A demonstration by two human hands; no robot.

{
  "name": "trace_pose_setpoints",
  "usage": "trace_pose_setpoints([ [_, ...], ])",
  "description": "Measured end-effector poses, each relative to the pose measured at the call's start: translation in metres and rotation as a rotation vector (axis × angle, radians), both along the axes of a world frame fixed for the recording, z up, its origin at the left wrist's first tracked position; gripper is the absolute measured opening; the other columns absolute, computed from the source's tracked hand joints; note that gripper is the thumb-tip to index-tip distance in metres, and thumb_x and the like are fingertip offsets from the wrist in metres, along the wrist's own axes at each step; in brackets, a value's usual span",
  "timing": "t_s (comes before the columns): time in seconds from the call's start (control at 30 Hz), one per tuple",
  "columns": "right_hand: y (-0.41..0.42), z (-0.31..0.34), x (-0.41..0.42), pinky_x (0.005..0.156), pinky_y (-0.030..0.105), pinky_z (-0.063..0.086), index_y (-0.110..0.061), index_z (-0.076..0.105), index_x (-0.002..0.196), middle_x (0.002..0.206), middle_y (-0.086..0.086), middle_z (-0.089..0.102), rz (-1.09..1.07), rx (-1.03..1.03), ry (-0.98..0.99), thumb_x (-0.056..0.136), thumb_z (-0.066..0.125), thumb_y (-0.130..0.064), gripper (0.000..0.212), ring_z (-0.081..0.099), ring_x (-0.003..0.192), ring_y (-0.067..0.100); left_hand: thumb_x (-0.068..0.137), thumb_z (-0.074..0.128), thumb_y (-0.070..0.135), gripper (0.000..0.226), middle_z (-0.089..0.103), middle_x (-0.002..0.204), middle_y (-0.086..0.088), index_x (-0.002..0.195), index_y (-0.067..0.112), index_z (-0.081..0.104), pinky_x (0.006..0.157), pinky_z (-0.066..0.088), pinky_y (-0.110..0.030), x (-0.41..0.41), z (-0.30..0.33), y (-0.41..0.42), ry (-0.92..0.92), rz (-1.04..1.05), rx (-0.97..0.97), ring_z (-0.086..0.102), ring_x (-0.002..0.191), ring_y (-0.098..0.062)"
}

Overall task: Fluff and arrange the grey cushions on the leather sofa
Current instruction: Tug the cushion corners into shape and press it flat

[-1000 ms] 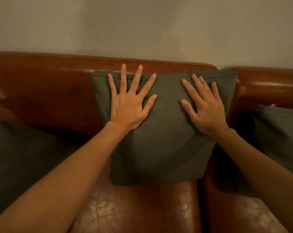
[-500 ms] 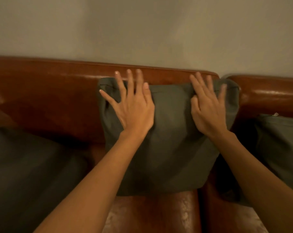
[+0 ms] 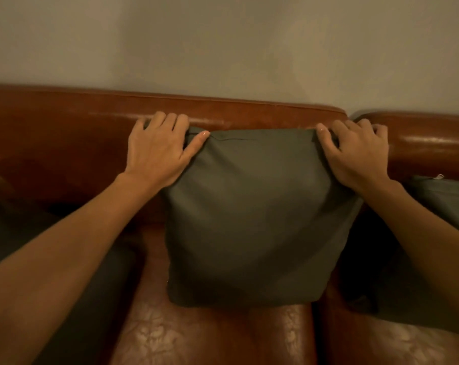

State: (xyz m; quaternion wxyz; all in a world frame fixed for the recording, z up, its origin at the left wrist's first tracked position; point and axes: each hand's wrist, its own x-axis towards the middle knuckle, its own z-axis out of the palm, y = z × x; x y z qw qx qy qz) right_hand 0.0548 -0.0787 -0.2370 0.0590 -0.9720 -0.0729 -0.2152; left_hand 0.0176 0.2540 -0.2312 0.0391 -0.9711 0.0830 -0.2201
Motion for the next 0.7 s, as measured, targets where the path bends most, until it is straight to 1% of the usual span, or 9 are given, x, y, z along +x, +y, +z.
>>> trace_pose_setpoints([
  [0.13,0.002,-0.012,0.002,0.074,0.041,0.034,-0.015,0.05,0.074,0.074,0.011,0.061,-0.04,0.01,-0.047,0.1,0.028,-0.052,0.051,0.051,0.071,0.029,0.102,0.021,0.055,0.058,0.061,0.086,-0.018,0.089,0.007,0.049,0.066,0.037,-0.044,0.011,-0.003,0.0,0.061,0.01,0.043,0.055,0.085,-0.037],
  [0.27,0.001,-0.015,0.002,0.066,0.041,0.035,-0.016,0.046,0.064,0.061,0.008,0.05,-0.043,0.04,-0.044,0.1,0.027,-0.053,0.055,0.052,0.062,0.032,0.101,0.026,0.054,0.054,0.063,0.085,-0.019,0.088,0.007,0.049,0.063,0.038,-0.042,0.014,-0.012,0.003,0.055,-0.017,0.021,0.058,0.082,-0.038],
  [0.37,0.0,-0.013,0.001,0.073,0.038,0.03,-0.018,0.045,0.071,0.071,0.003,0.049,-0.022,0.103,-0.052,0.1,0.027,-0.054,0.049,0.045,0.07,0.024,0.1,0.027,0.054,0.054,0.062,0.086,-0.019,0.09,0.006,0.05,0.063,0.036,-0.042,0.013,-0.012,0.004,0.06,-0.006,0.016,0.057,0.083,-0.038],
  [0.43,-0.001,-0.012,-0.011,0.083,0.038,0.03,-0.014,0.051,0.086,0.087,0.009,0.054,-0.059,0.22,-0.101,0.101,0.033,-0.05,0.043,0.046,0.083,0.025,0.099,0.028,0.054,0.054,0.061,0.086,-0.019,0.091,0.006,0.05,0.063,0.035,-0.041,0.01,-0.012,0.006,0.051,-0.014,0.012,0.056,0.083,-0.037],
  [0.47,-0.002,-0.011,-0.019,0.091,0.038,0.03,-0.011,0.054,0.098,0.1,0.013,0.056,-0.107,0.281,-0.14,0.101,0.037,-0.048,0.041,0.049,0.095,0.028,0.099,0.027,0.055,0.055,0.06,0.087,-0.019,0.091,0.006,0.05,0.063,0.036,-0.042,0.007,-0.013,0.008,0.053,-0.011,0.001,0.055,0.083,-0.037],
  [0.53,-0.006,-0.014,-0.037,0.105,0.035,0.027,-0.01,0.051,0.125,0.127,0.014,0.052,-0.186,0.471,-0.18,0.099,0.044,-0.045,0.043,0.045,0.122,0.028,0.098,0.024,0.056,0.056,0.059,0.089,-0.019,0.091,0.005,0.048,0.065,0.037,-0.044,0.001,-0.017,0.014,0.068,0.01,-0.038,0.054,0.084,-0.038],
  [0.57,-0.008,-0.016,-0.047,0.109,0.034,0.029,-0.013,0.046,0.134,0.136,0.011,0.047,-0.195,0.636,-0.154,0.099,0.047,-0.046,0.048,0.041,0.128,0.024,0.098,0.023,0.056,0.057,0.058,0.089,-0.019,0.091,0.005,0.048,0.067,0.038,-0.046,-0.001,-0.018,0.017,0.075,0.026,-0.06,0.053,0.085,-0.038],
  [0.63,-0.009,-0.027,-0.07,0.112,0.035,0.034,-0.022,0.034,0.144,0.143,0.001,0.04,-0.197,1.047,-0.006,0.098,0.046,-0.051,0.056,0.04,0.13,0.014,0.098,0.023,0.056,0.056,0.058,0.092,-0.019,0.092,0.005,0.047,0.07,0.038,-0.048,-0.006,-0.02,0.02,0.087,0.062,-0.105,0.052,0.087,-0.038],
  [0.7,-0.004,-0.043,-0.092,0.111,0.035,0.036,-0.029,0.034,0.146,0.143,-0.008,0.044,-0.213,1.323,0.221,0.095,0.038,-0.064,0.063,0.044,0.128,0.009,0.099,0.025,0.055,0.054,0.058,0.095,-0.019,0.093,0.006,0.047,0.075,0.037,-0.048,-0.01,-0.021,0.021,0.101,0.089,-0.134,0.051,0.091,-0.038],
])
